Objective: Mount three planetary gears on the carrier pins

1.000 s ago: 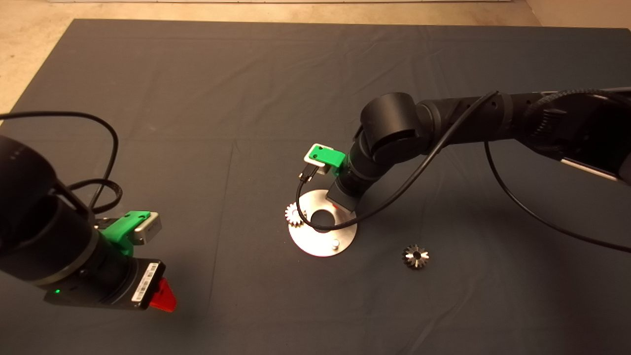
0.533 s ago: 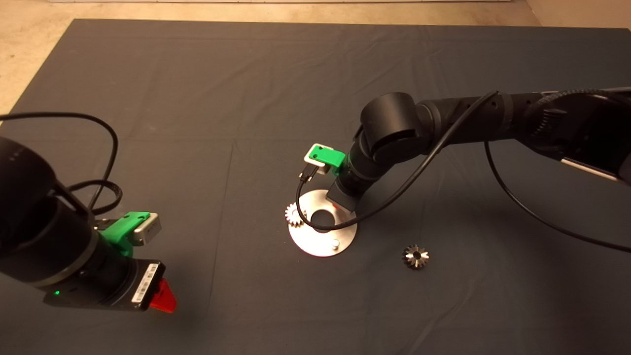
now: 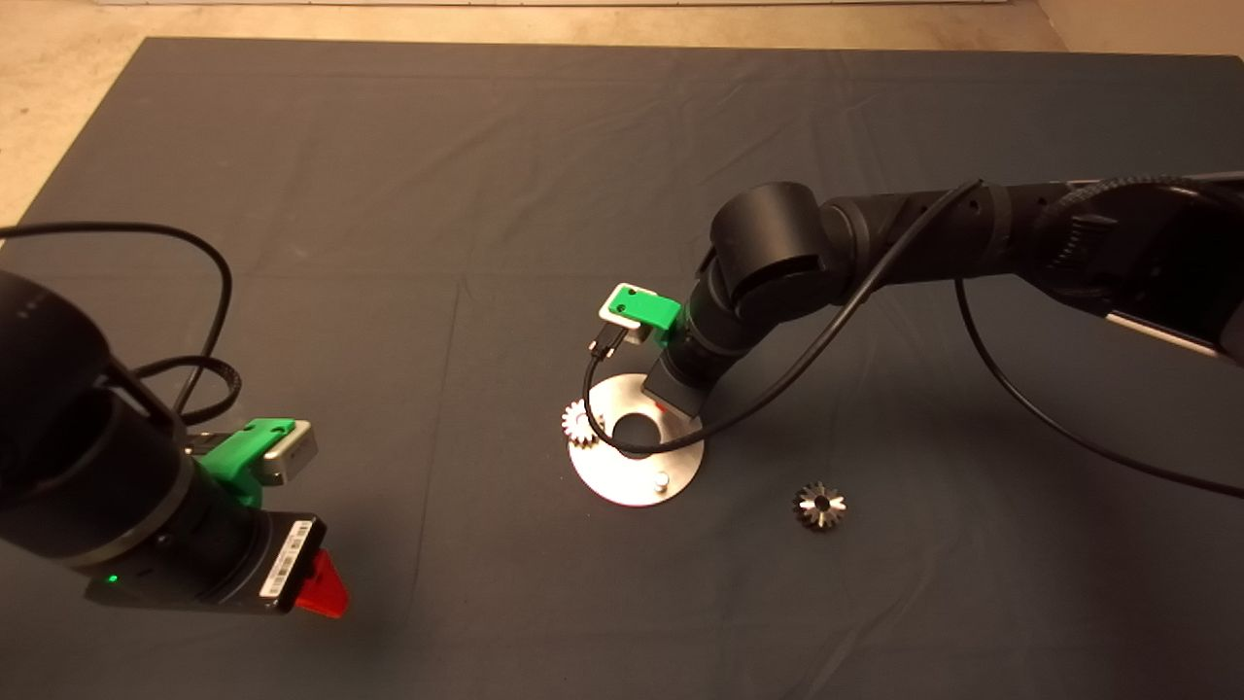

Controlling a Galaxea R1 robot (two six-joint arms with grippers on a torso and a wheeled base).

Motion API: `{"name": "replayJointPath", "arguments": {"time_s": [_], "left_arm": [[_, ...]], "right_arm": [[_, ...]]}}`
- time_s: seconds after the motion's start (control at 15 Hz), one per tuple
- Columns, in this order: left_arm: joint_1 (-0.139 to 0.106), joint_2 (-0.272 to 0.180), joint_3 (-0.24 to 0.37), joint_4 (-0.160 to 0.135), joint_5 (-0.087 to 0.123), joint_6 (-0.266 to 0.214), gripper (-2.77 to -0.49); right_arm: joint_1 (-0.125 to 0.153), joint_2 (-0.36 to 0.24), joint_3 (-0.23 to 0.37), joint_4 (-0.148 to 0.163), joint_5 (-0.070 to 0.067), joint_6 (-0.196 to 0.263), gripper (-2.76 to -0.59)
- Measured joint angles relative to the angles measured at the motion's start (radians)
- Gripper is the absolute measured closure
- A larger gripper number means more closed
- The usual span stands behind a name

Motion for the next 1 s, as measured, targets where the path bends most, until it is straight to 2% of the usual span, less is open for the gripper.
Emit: {"name": "replayJointPath", "arguments": {"time_s": [0.73,1.0], "left_arm": [[0.0,0.0,0.0,-0.002,0.0,-0.001,-2.04],[0.0,0.0,0.002,-0.002,0.0,-0.001,-2.04]], "right_arm": [[0.003,-0.01,0.0,0.0,0.011,0.007,-1.07],[0.004,-0.013,-0.001,-0.001,0.009,0.007,-1.07]]}}
